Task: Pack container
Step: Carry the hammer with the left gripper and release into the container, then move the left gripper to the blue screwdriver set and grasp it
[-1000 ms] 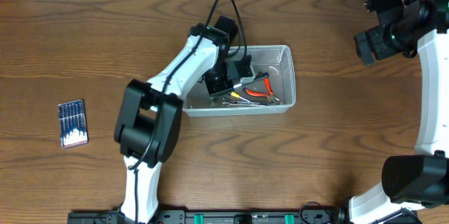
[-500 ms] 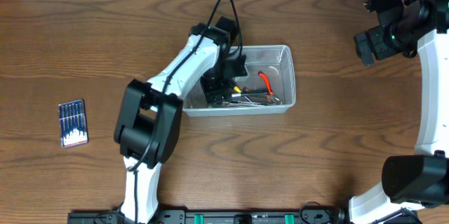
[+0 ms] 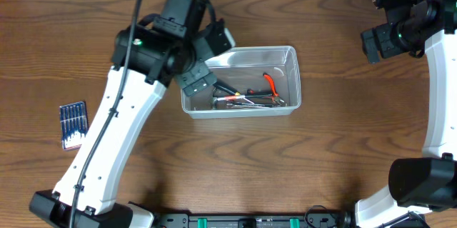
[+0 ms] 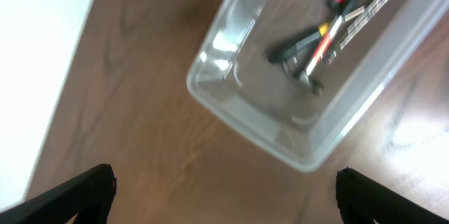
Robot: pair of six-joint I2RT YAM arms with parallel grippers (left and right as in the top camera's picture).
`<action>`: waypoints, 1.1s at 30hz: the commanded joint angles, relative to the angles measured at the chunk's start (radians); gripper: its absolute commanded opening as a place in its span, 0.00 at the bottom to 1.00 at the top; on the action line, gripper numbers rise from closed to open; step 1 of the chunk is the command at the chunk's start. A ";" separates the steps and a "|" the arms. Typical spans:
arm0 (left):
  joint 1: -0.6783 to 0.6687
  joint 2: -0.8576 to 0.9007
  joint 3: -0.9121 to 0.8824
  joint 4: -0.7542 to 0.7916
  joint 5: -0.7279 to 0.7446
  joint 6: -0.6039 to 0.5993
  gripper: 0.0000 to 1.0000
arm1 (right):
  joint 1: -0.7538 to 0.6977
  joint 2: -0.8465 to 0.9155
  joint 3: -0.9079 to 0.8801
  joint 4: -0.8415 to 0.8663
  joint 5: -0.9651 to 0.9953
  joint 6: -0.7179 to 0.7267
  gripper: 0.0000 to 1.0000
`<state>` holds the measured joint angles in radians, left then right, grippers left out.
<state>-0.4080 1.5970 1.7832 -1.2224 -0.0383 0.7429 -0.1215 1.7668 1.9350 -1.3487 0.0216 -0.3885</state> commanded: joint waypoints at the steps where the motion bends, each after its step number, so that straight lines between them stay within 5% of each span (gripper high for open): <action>1: 0.031 0.024 -0.006 -0.027 -0.016 -0.040 0.98 | -0.001 0.000 -0.005 0.002 -0.023 0.037 0.99; 22: 0.072 0.024 -0.011 -0.043 -0.016 -0.084 0.98 | -0.002 0.000 -0.005 0.021 -0.037 0.037 0.99; 28: 0.152 -0.011 -0.011 -0.057 -0.129 -0.366 0.98 | -0.002 0.000 -0.005 0.020 -0.038 0.037 0.99; 33: 0.381 -0.045 -0.011 -0.027 -0.118 -0.460 0.98 | -0.002 0.000 -0.005 0.013 -0.088 0.037 0.99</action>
<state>-0.1436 1.5913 1.7786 -1.2606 -0.1226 0.4133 -0.1215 1.7668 1.9350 -1.3334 -0.0246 -0.3683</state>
